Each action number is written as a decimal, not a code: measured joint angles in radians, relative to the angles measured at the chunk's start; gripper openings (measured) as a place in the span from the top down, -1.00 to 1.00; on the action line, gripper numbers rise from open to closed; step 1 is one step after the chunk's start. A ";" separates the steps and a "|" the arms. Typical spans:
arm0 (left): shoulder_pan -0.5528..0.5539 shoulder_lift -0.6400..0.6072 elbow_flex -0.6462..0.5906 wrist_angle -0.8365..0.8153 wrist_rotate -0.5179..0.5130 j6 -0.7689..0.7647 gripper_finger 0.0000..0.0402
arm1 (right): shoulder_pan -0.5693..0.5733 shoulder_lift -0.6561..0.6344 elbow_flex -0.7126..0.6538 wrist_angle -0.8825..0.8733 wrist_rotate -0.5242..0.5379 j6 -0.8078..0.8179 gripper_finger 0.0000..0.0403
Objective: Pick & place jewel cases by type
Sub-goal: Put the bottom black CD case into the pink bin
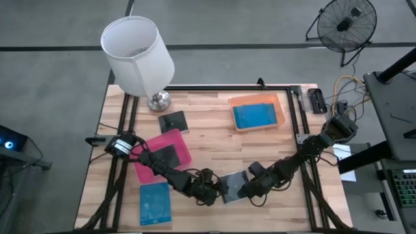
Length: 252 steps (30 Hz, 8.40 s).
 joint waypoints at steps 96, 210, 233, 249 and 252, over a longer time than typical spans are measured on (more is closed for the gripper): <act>-0.033 -0.082 0.010 -0.171 0.041 -0.042 -0.28 | -0.004 -0.019 0.003 -0.072 0.017 0.011 0.96; -0.007 -0.031 0.157 -0.032 -0.058 0.083 -0.17 | 0.029 -0.019 0.004 -0.060 0.010 0.012 0.96; -0.005 -0.024 0.150 -0.131 -0.028 0.061 -0.17 | 0.028 -0.018 0.004 -0.057 0.007 0.011 0.96; -0.006 -0.027 0.151 -0.119 -0.029 0.058 -0.17 | 0.028 -0.018 0.003 -0.051 0.007 0.007 0.96; -0.007 -0.028 0.152 -0.100 -0.030 0.068 -0.17 | 0.028 -0.018 0.003 -0.051 0.007 0.004 0.96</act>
